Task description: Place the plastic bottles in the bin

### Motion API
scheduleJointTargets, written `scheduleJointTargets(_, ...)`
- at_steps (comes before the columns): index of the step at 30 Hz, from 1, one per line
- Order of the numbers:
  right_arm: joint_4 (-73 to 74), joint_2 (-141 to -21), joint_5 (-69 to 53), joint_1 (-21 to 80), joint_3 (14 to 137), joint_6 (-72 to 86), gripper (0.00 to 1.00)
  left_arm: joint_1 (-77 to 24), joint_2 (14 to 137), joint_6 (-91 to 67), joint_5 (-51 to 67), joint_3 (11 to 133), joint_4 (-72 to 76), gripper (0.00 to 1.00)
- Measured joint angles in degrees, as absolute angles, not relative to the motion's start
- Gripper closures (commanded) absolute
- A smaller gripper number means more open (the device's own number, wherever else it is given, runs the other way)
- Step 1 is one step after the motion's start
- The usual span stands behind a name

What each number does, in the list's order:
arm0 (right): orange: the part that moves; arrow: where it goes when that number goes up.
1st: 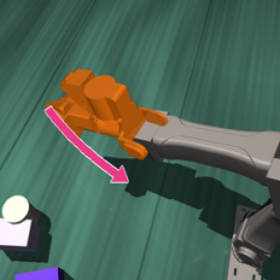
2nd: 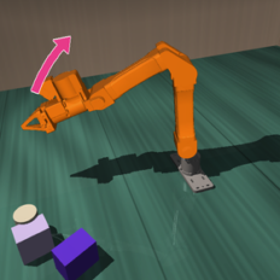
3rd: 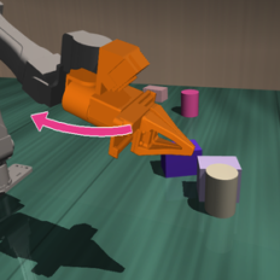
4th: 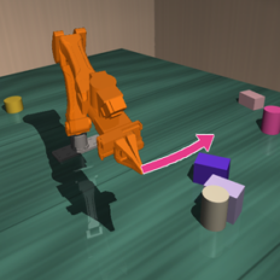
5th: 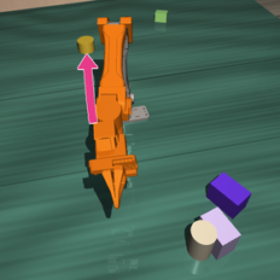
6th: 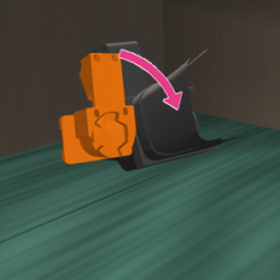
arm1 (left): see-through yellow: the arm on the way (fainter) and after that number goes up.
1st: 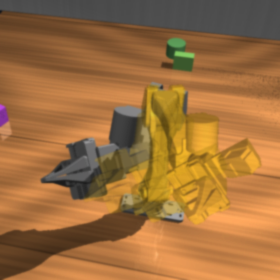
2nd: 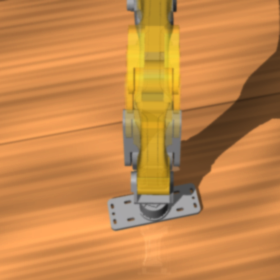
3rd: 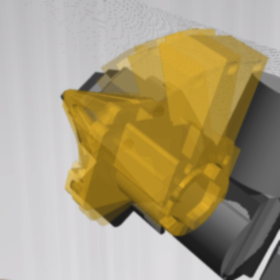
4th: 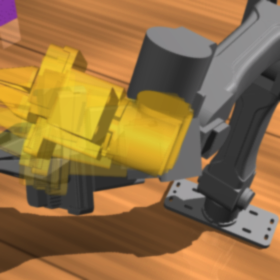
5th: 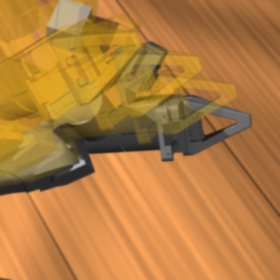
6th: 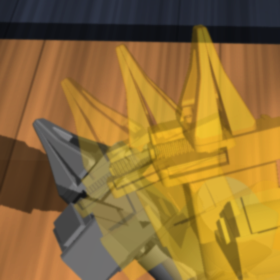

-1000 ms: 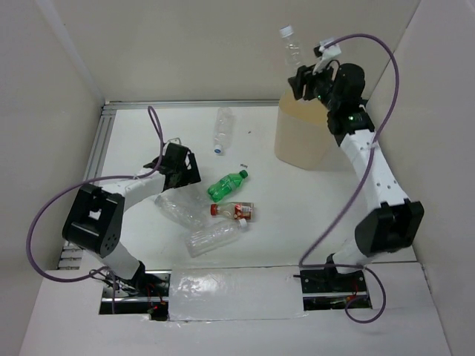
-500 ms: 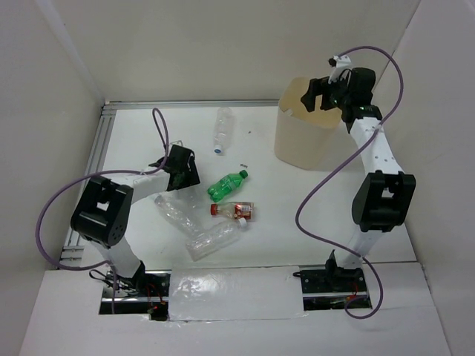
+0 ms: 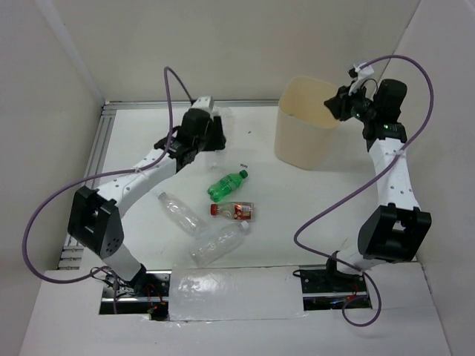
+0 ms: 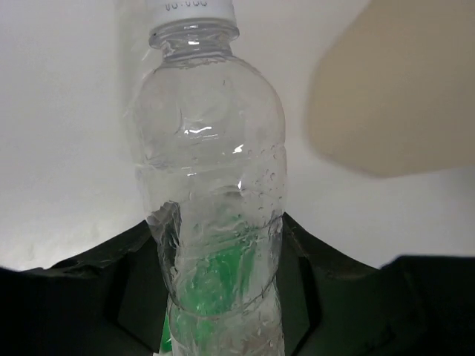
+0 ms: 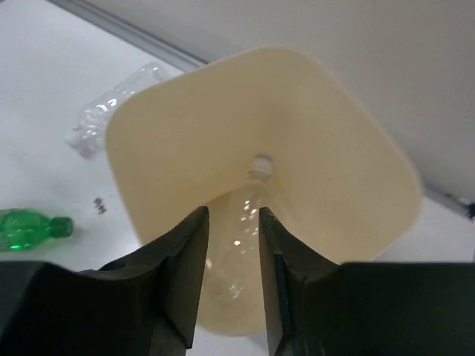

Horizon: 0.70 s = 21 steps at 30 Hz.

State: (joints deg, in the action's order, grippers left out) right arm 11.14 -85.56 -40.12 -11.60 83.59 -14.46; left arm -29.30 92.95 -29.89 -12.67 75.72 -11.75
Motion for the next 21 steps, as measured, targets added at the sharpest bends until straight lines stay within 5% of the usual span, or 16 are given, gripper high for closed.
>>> scheduleJointTargets(2, 12.0, -83.7, -40.9, -11.6, 80.2, -16.6, 0.46, -31.1, 92.6, -28.6, -10.5, 82.8, -10.7, 1.00)
scheduleJointTargets(3, 12.2, -83.0, -41.6, -11.6, 78.7, -17.8, 0.50, -31.8, 92.7, -28.1, -9.0, 86.5, -9.4, 1.00)
scheduleJointTargets(7, 15.7, -79.1, -45.3, -12.4, 71.7, -24.0, 0.93, -33.4, 96.4, -27.0, -3.0, 100.9, -4.3, 1.00)
scheduleJointTargets(9, 15.8, -74.9, -46.3, -12.4, 67.5, -27.4, 1.00, -33.8, 100.1, -27.4, -0.2, 107.4, -0.7, 1.00)
scheduleJointTargets(15, 20.6, -56.2, -49.9, -11.4, 54.2, -40.9, 1.00, -35.7, 114.7, -30.7, 4.8, 120.1, 10.4, 0.98)
scheduleJointTargets(21, 22.6, -52.2, -50.2, -11.1, 50.6, -44.9, 1.00, -38.9, 128.6, -33.0, 5.9, 129.8, 12.0, 0.97)
